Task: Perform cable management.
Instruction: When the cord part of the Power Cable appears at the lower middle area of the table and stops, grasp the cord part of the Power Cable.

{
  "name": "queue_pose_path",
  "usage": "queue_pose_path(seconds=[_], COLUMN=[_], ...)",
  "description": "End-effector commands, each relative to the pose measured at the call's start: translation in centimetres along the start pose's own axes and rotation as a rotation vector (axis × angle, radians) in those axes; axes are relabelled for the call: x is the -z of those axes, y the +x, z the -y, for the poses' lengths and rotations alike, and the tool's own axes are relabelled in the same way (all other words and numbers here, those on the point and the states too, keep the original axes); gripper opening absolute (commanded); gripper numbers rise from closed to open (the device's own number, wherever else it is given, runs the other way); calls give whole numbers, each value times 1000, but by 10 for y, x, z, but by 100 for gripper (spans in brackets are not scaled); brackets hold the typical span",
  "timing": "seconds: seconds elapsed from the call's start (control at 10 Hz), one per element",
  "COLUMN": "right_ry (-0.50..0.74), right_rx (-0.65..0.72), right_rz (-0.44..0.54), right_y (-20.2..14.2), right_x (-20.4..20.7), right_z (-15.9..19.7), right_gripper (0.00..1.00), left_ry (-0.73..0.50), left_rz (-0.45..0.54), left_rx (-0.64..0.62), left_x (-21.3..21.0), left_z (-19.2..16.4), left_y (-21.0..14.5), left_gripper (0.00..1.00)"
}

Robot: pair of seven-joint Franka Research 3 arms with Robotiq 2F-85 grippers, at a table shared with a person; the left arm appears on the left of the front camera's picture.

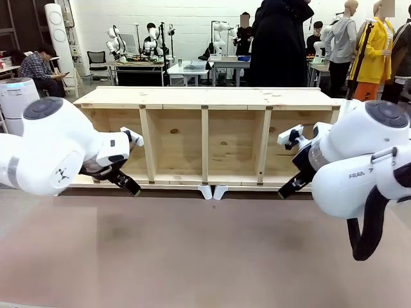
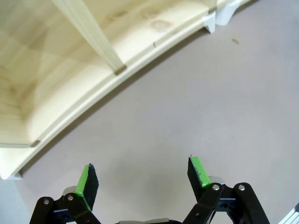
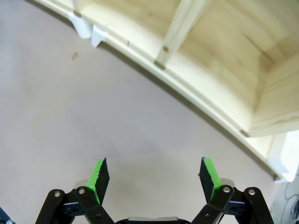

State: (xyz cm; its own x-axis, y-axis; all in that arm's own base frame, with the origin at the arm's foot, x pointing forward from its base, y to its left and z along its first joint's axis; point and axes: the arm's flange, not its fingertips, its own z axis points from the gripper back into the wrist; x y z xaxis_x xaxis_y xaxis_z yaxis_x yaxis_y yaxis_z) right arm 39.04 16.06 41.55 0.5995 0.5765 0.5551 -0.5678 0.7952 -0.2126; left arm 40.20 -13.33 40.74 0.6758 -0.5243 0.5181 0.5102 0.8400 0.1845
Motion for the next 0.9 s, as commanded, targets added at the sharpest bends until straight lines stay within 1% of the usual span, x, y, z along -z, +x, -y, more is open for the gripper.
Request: queue_pose_path(seconds=[0.0, 0.1, 0.2, 0.4, 0.6, 0.8], right_ry=[-60, -84, -113, -150, -178, -192], right_rx=[23, 36, 59, 112, 166, 218], right_rz=[23, 43, 86, 162, 220, 240], right_y=[-44, -54, -66, -92, -122, -146], right_x=[-52, -68, -86, -109, -124, -131], right_z=[-19, -21, -20, -19, -23, -23], right_gripper=[100, 100, 100, 100, 100, 100], left_ry=[50, 62, 65, 87, 90, 84], left_rz=[31, 55, 87, 122, 145, 185], left_rx=[-30, -42, -41, -57, -119, -169], left_x=[-45, -60, -77, -98, -104, -109], left_z=[13, 11, 7, 0, -7, -19], left_y=[-39, -53, -66, -90, -121, -141], left_gripper=[100, 100, 100, 100, 100, 100])
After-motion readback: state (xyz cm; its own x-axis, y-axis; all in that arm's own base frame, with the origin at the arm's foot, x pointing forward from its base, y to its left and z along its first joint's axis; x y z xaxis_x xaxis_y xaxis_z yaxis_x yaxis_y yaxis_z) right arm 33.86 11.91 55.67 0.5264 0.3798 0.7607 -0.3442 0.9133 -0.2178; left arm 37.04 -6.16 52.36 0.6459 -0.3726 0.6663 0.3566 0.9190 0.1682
